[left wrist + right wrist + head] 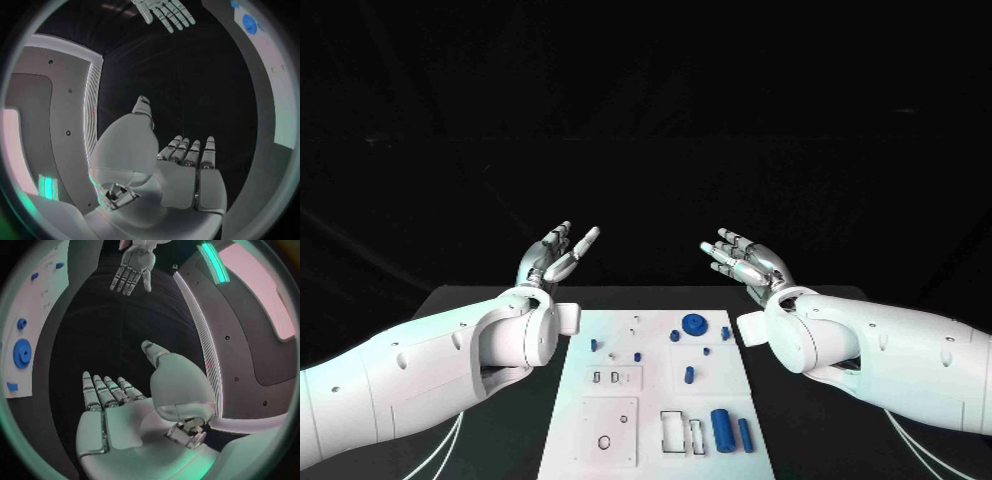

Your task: Assemble the parts on the task board

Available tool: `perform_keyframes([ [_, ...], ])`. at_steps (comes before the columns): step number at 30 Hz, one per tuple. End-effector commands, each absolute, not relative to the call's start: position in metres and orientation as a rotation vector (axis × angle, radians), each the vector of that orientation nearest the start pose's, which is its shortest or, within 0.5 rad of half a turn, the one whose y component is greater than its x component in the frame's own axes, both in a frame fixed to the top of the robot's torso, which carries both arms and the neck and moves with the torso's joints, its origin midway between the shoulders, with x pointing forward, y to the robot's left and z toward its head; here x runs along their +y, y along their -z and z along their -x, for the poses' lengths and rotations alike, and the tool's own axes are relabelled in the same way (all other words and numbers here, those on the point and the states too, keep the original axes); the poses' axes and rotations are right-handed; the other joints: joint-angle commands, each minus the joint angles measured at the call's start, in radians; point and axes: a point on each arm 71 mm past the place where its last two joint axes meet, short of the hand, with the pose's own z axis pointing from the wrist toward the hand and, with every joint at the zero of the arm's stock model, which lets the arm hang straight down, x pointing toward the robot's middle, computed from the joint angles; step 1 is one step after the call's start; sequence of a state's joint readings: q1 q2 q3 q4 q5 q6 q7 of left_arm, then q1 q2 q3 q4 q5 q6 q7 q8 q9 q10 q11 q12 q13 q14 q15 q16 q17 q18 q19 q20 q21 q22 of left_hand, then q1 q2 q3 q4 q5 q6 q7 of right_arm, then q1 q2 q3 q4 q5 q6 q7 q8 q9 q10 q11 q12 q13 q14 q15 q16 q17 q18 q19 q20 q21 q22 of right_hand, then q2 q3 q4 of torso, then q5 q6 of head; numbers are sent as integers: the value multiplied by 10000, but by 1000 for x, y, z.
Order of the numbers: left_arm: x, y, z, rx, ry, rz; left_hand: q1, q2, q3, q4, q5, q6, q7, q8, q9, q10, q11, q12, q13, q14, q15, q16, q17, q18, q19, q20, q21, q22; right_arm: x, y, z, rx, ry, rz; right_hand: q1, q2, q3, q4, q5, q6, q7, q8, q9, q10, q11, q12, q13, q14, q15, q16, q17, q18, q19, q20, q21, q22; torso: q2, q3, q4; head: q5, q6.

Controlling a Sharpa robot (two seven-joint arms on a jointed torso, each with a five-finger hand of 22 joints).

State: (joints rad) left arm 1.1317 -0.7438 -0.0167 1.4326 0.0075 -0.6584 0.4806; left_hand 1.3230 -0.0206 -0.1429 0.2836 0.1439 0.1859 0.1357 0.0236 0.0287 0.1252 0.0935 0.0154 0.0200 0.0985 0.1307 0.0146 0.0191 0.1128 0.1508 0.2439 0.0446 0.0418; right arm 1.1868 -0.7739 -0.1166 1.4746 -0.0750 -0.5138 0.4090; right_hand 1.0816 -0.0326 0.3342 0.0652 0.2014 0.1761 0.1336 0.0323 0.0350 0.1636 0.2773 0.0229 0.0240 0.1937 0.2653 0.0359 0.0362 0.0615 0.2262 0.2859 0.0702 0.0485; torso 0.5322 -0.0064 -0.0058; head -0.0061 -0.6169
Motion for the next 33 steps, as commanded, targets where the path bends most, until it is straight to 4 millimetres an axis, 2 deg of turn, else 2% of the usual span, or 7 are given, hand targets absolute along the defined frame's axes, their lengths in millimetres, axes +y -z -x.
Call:
perform_keyframes([
  [1,204,204,-501,12278,12945,11628,382,40,99,91,81,311,170,95,57,344,139,85,41,233,193,94,55,341,127,173,171,85,-189,213,-488,15853,-14299,-9656,1418,-249,341,-1031,52,2779,1675,873,565,2925,-26,545,265,2651,-56,736,498,389,2143,32,993,488,-2,1,-1,-1,1],
  [3,204,204,-501,12278,12945,11628,631,242,139,67,346,1085,496,299,196,971,447,154,99,791,505,239,160,524,371,330,364,194,-189,213,-489,16049,-14351,-9514,1840,-332,468,-1544,109,4225,1634,1420,852,4584,-164,911,364,4057,-262,1121,739,574,3951,17,1759,838,-2,1,-1,-1,1],
  [6,204,204,-501,12278,12945,11628,1021,410,3,31,524,1679,600,503,308,1668,561,197,149,1804,629,586,346,571,1061,460,830,438,-190,212,-490,16182,-14384,-9417,2099,-368,617,-2088,141,5358,1540,1827,1037,5873,-291,1025,386,5286,-417,1362,915,738,4519,-10,1914,833,-2,1,-1,-1,1],
  [7,217,203,-501,11907,13035,11603,1050,421,-19,30,520,1753,614,529,322,1759,577,205,157,1891,652,618,360,557,1137,468,880,462,-211,203,-499,15372,-12304,-6750,2133,-353,711,-2275,117,5748,1497,1953,1089,6341,-347,1058,402,5694,-495,1445,971,813,4738,-19,1975,831,123,-4,11,-18,-237],
  [15,221,202,-500,11998,13139,11436,1875,784,-691,-30,641,5508,1006,1968,1076,6901,1013,930,499,6290,767,2123,1135,411,4230,447,2517,1072,-218,196,-504,15533,-11157,-4915,1779,-390,1071,-2934,173,6727,1147,2179,1192,7621,-726,977,430,7103,-923,1628,1192,1176,5746,-89,2273,829,251,37,62,-24,-273],
  [19,222,200,-498,12250,13287,11201,2207,938,-1022,-64,766,6087,997,2221,1273,7831,1019,925,515,7441,400,2413,1475,696,5365,363,2829,1059,-218,193,-506,15987,-10499,-3716,1464,-608,994,-3065,540,6977,1045,2194,1276,8031,-836,889,438,7495,-1040,1642,1349,1195,6032,-173,2351,832,319,43,79,-29,-271],
  [33,219,187,-475,13469,14273,10302,2760,1038,-1846,-45,712,6576,745,2394,1706,9056,809,716,569,8753,28,2628,2270,705,6920,-12,3207,993,-204,182,-508,16890,-7710,676,883,-927,867,-3321,856,7824,465,2431,2143,9882,-1528,728,749,10153,-1999,2793,3195,1215,7922,-1090,3714,1536,879,42,218,-152,-330],
])
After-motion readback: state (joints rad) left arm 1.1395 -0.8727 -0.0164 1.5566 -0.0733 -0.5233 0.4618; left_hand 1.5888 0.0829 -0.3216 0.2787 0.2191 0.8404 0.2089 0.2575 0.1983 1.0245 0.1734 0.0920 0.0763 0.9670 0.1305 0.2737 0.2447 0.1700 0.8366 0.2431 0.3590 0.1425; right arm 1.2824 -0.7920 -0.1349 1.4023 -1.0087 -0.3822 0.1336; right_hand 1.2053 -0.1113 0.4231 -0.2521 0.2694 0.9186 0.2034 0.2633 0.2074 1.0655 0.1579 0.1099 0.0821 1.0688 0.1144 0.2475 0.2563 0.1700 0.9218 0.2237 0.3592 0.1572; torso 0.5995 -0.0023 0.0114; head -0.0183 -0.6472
